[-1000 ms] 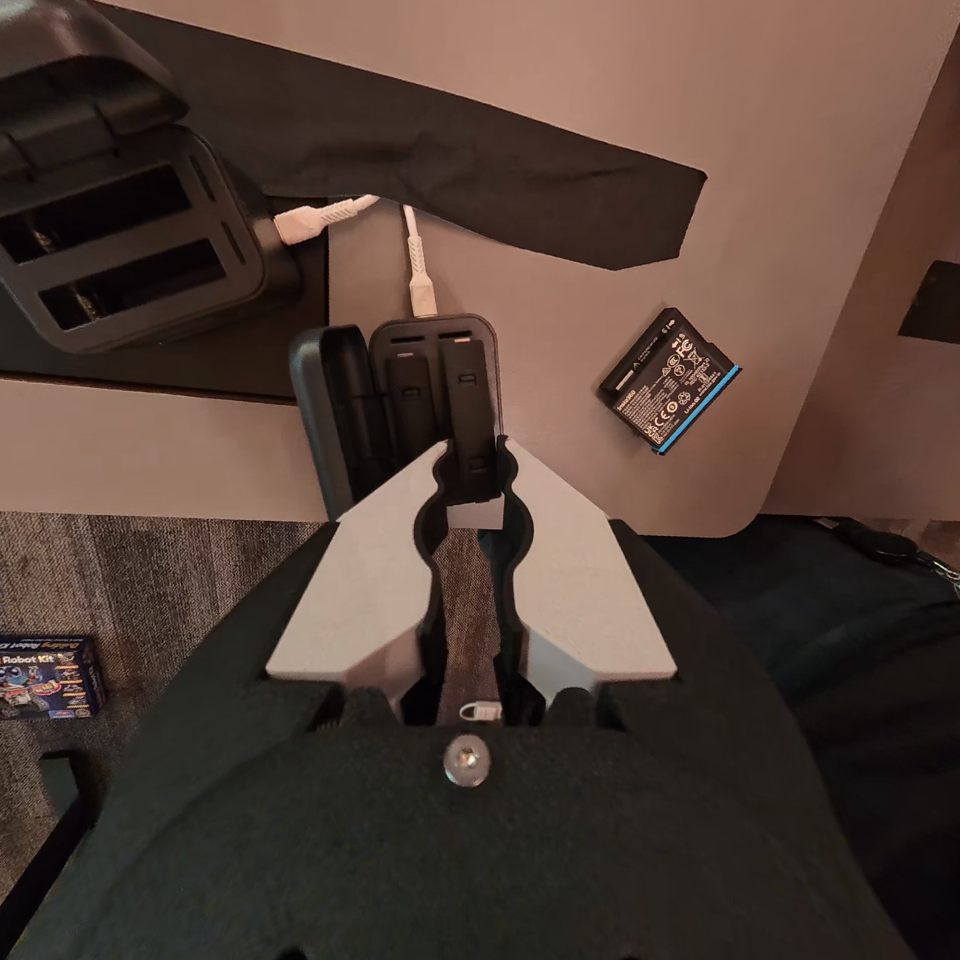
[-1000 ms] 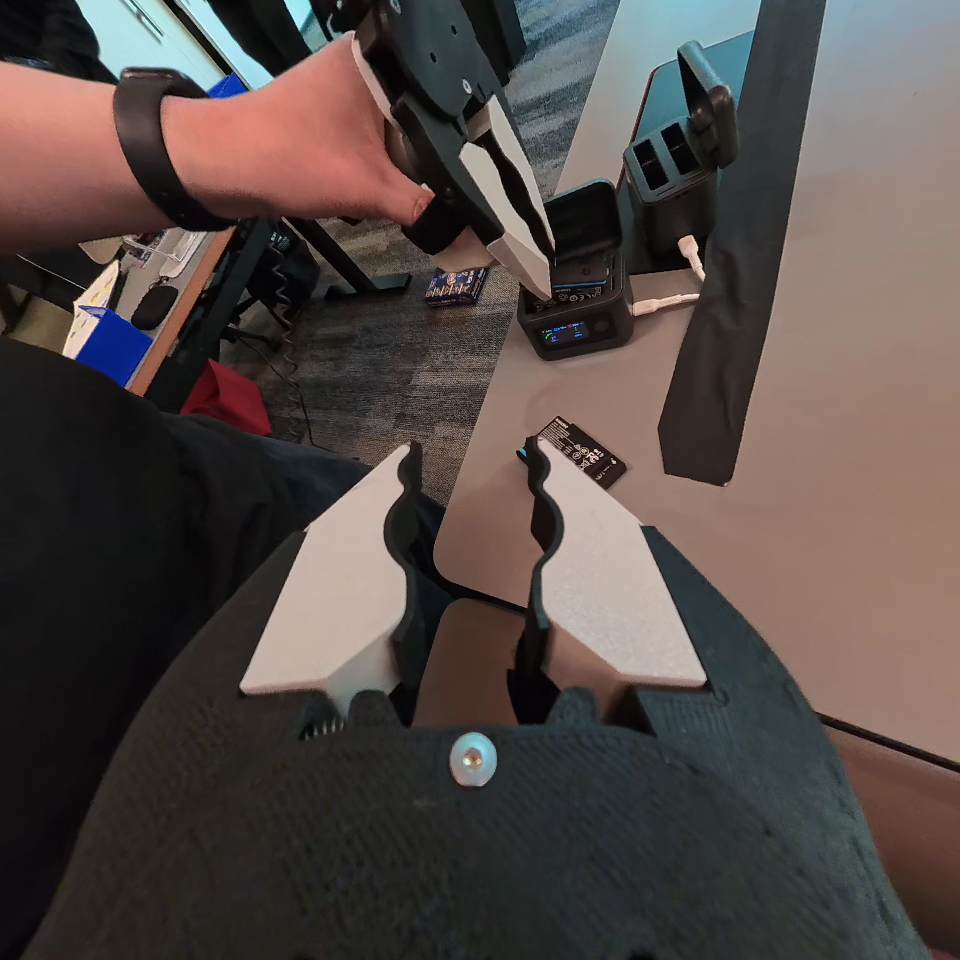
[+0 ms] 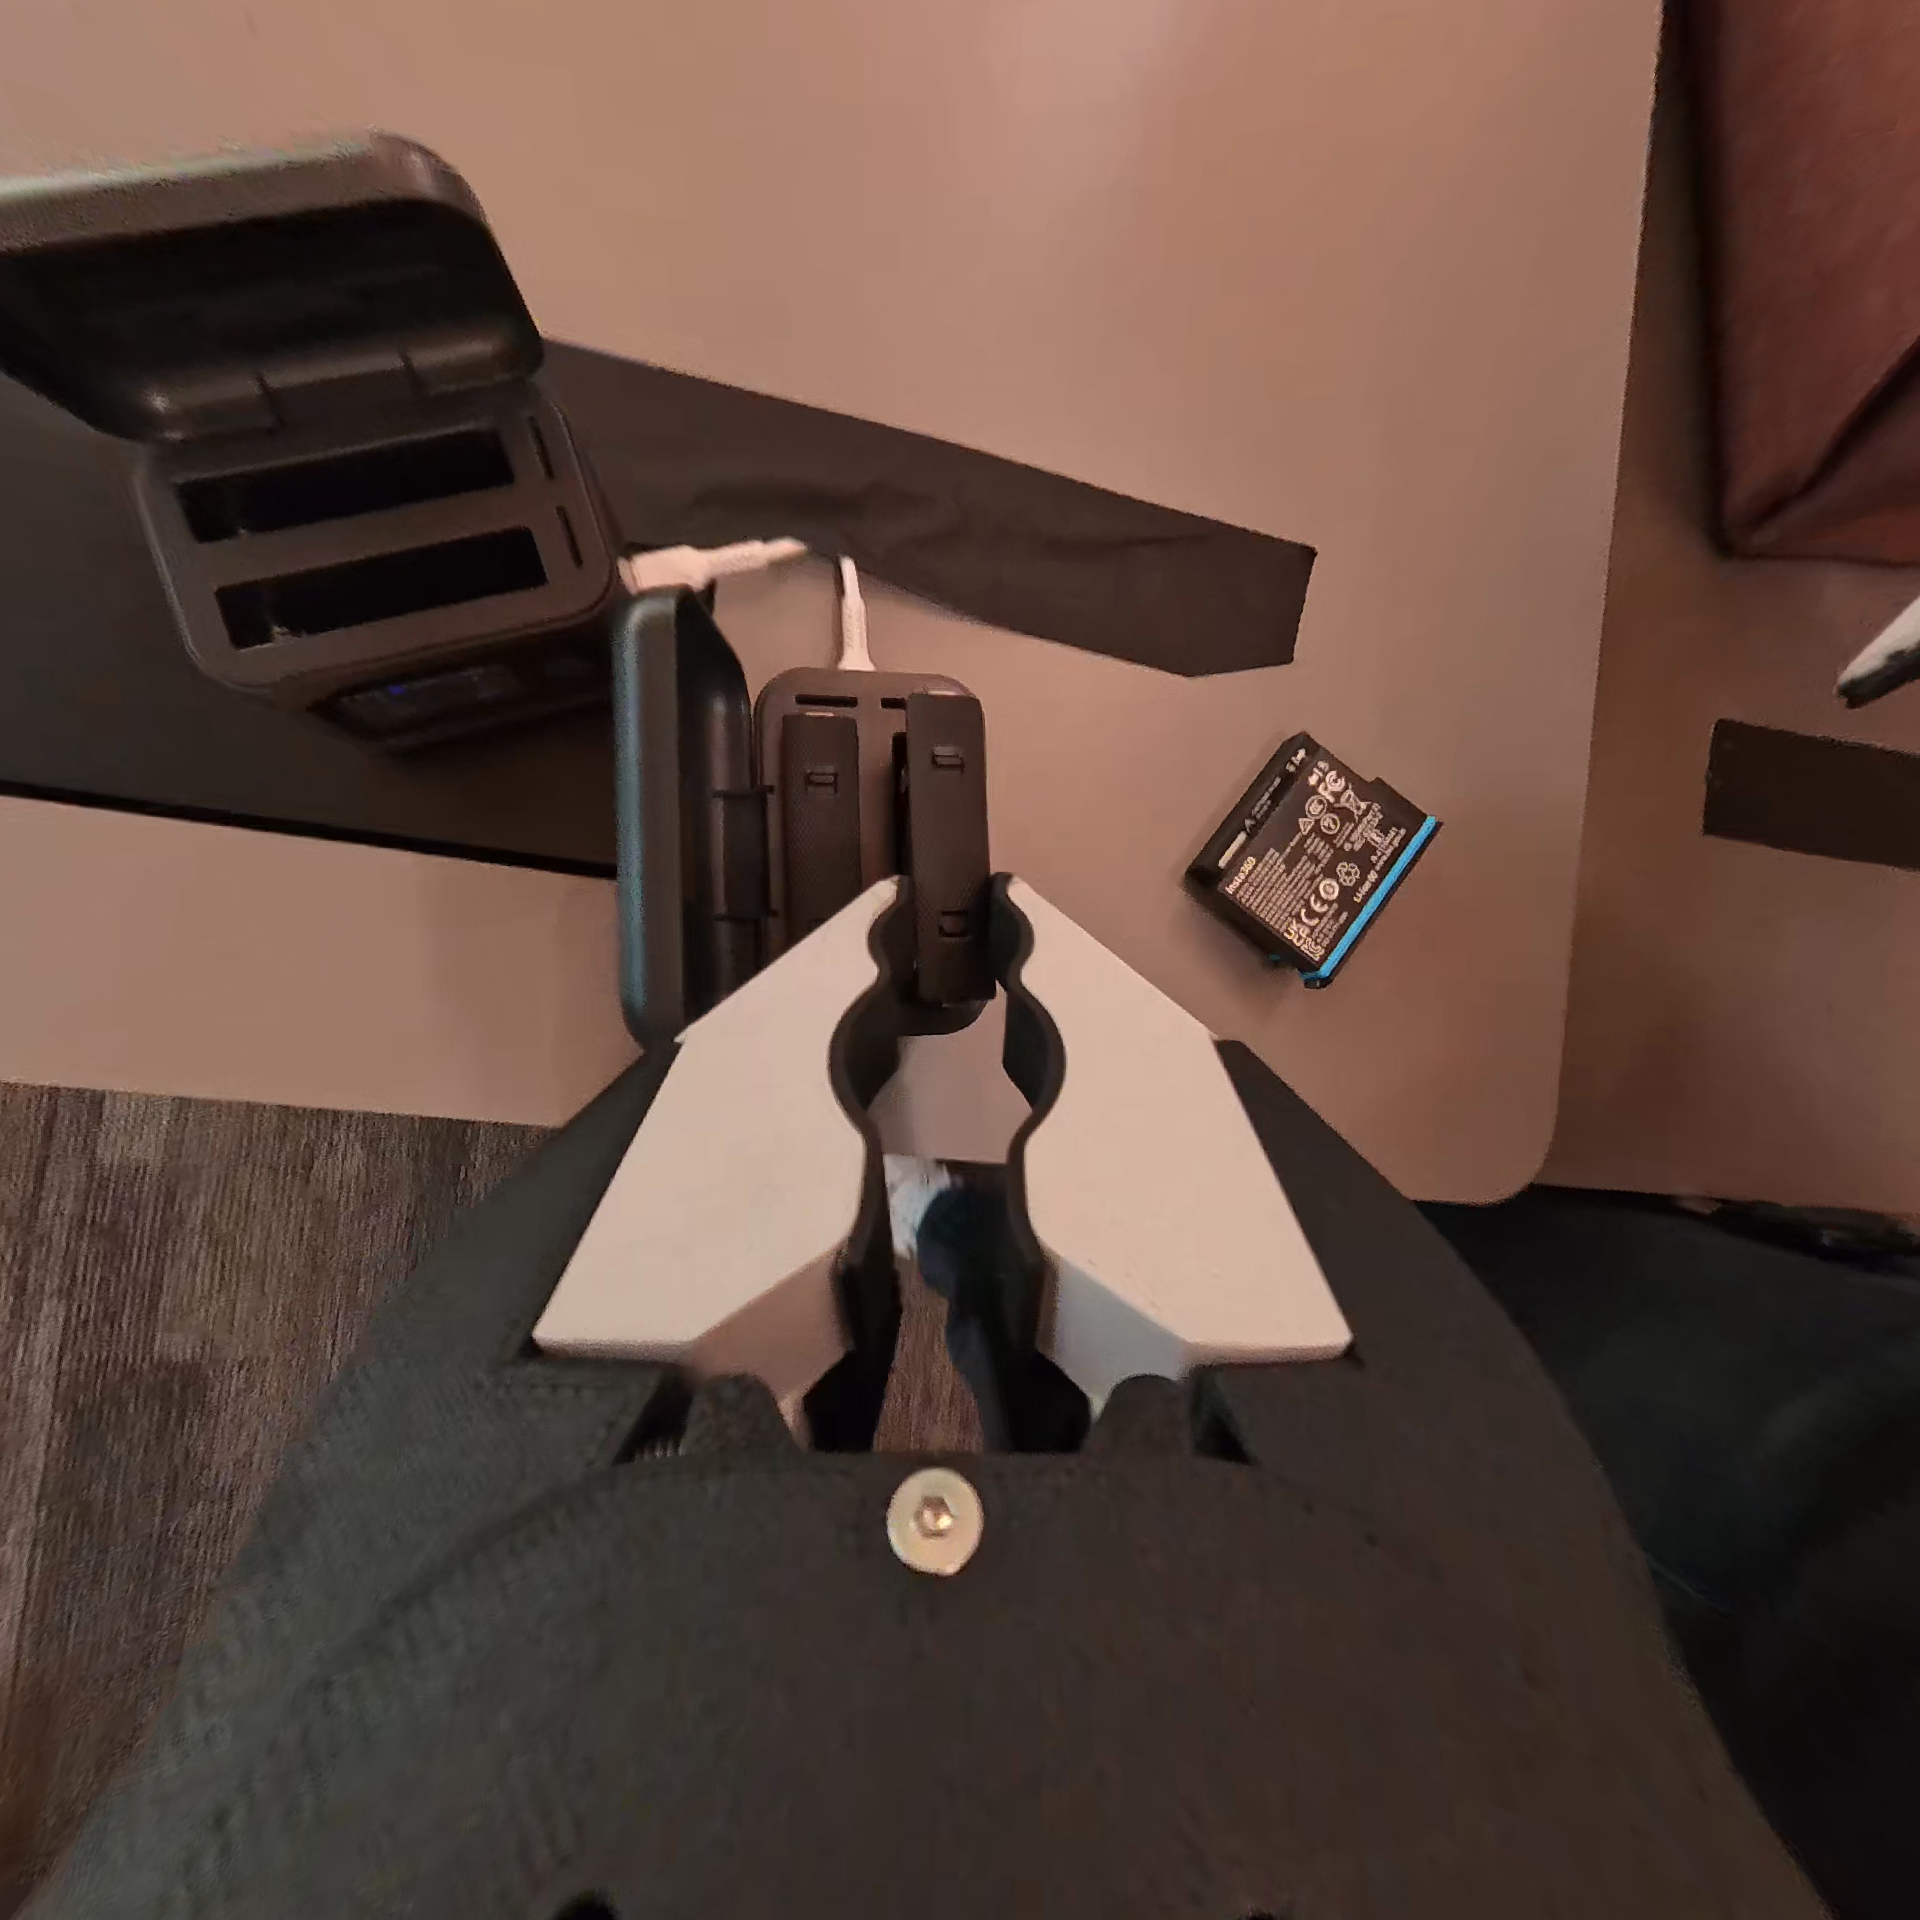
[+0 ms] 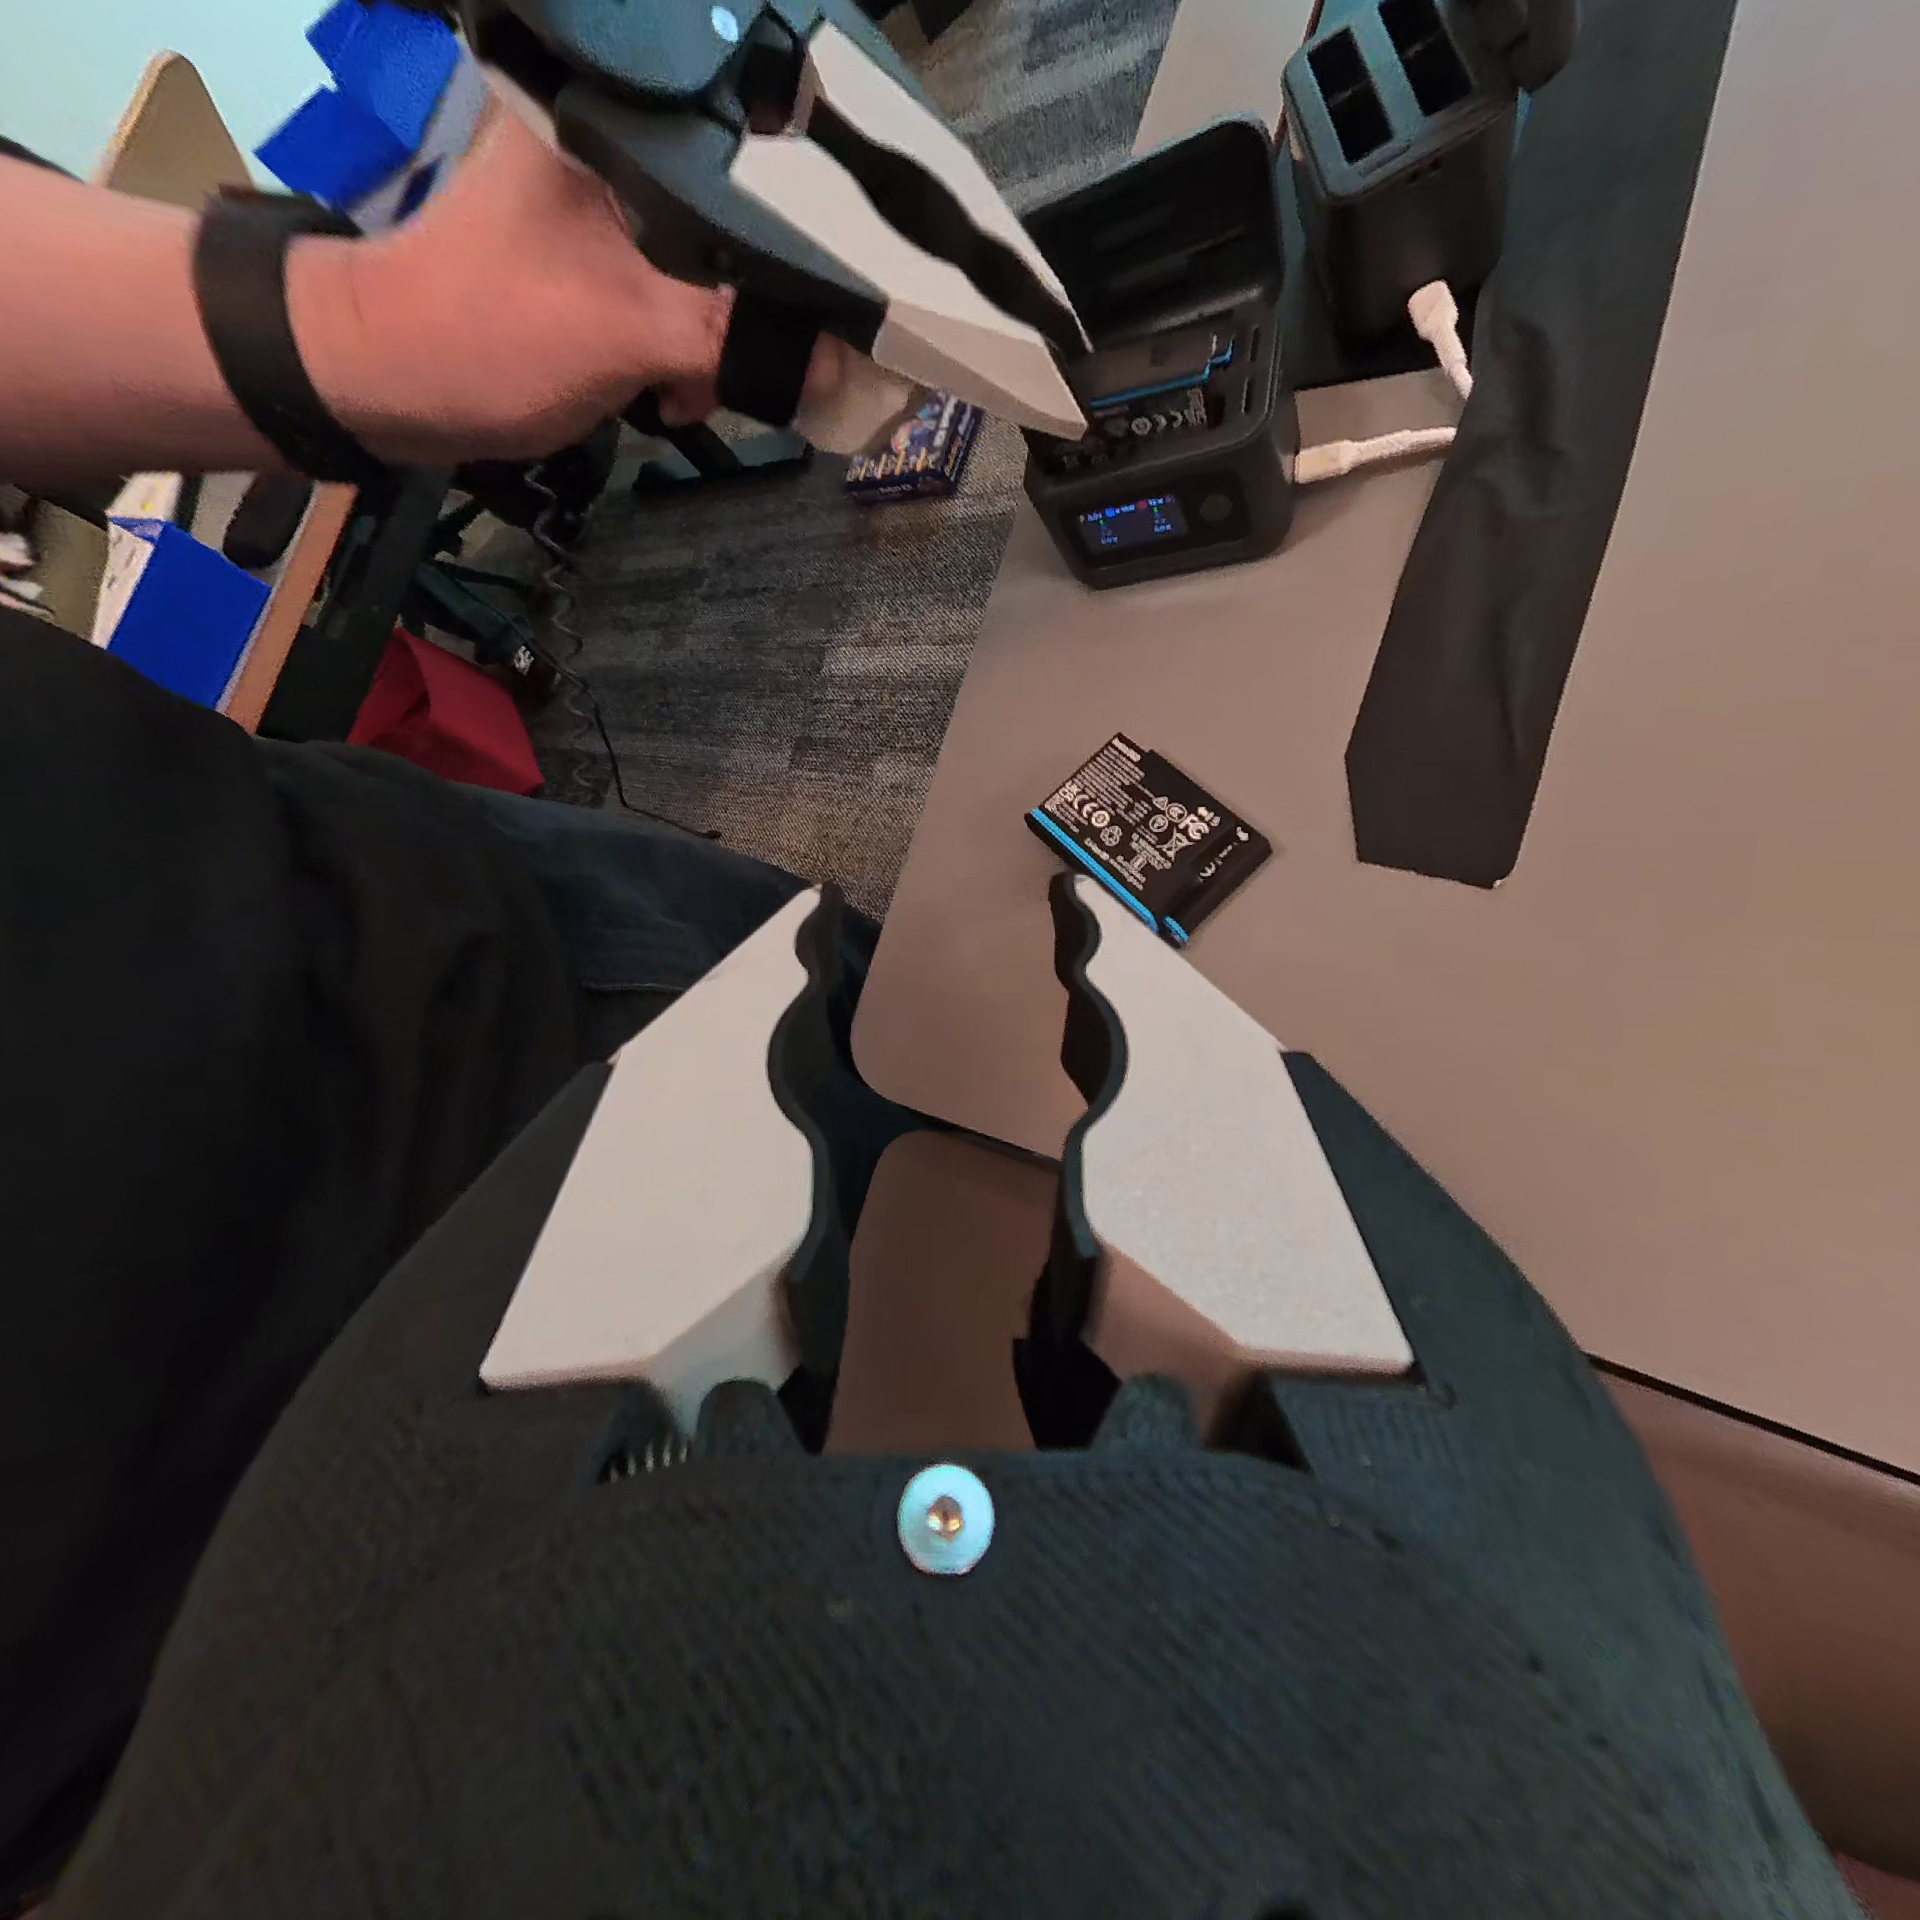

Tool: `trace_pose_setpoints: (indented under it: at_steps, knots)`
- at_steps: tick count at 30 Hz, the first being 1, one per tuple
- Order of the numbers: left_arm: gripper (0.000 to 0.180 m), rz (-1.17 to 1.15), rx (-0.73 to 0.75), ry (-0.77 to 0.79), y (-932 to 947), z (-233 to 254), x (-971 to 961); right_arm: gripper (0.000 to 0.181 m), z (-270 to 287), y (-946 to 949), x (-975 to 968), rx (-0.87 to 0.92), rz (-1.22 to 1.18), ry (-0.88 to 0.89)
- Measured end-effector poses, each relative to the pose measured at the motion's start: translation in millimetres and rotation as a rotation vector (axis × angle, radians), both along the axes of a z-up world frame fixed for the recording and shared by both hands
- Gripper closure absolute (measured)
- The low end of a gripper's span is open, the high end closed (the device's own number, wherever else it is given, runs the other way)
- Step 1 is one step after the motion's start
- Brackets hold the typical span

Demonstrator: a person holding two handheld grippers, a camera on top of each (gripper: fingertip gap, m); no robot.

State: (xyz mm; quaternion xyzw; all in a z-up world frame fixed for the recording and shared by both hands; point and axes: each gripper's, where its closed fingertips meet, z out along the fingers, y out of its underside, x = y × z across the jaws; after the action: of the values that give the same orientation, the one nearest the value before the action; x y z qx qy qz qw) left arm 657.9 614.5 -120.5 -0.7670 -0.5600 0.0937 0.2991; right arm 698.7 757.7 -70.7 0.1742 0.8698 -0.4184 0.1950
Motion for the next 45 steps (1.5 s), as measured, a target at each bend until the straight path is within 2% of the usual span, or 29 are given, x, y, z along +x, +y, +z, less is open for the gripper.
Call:
trace_pose_setpoints:
  at_steps: [3, 8, 13, 17, 22, 26, 32, 42, 44, 45]
  knots:
    - [0.163, -0.045, -0.029, -0.124, 0.9, -0.6, -3.3, 0.141, -2.4, 2.0, 0.3, 0.006, -0.005, -0.004]
    - [0.167, -0.137, -0.063, -0.356, 2.8, -5.2, -6.6, 0.140, -2.8, -0.5, -1.2, 0.003, -0.005, -0.002]
    - [0.167, -0.199, -0.138, -0.434, 1.7, -5.7, -4.6, 0.141, -3.6, 1.3, -1.5, -0.006, -0.020, -0.001]
    - [0.168, -0.205, -0.156, -0.392, -1.3, -3.4, -5.6, 0.141, -6.6, 6.9, -2.0, -0.009, -0.040, -0.011]
    - [0.168, -0.164, -0.089, -0.205, -3.0, 8.4, -7.6, 0.141, -6.6, 16.3, -5.0, -0.007, -0.061, -0.016]
    - [0.168, -0.159, -0.086, -0.112, -3.0, 7.6, -5.1, 0.141, -9.0, 20.7, -5.1, 0.006, -0.058, -0.030]
    - [0.168, -0.139, -0.027, -0.099, -5.7, -1.5, -4.0, 0.141, -10.2, 15.0, -2.0, 0.016, -0.029, -0.026]
    - [0.167, -0.165, -0.092, -0.116, -8.8, -7.6, -4.1, 0.141, -14.5, 9.0, 3.9, 0.030, -0.015, -0.029]
    - [0.180, -0.182, -0.120, -0.083, -10.7, 0.1, -3.8, 0.141, -14.4, 10.1, 3.5, 0.030, -0.024, -0.030]
    - [0.180, -0.193, -0.120, -0.077, -10.0, 3.7, -3.8, 0.141, -14.6, 10.6, 3.6, 0.028, -0.029, -0.033]
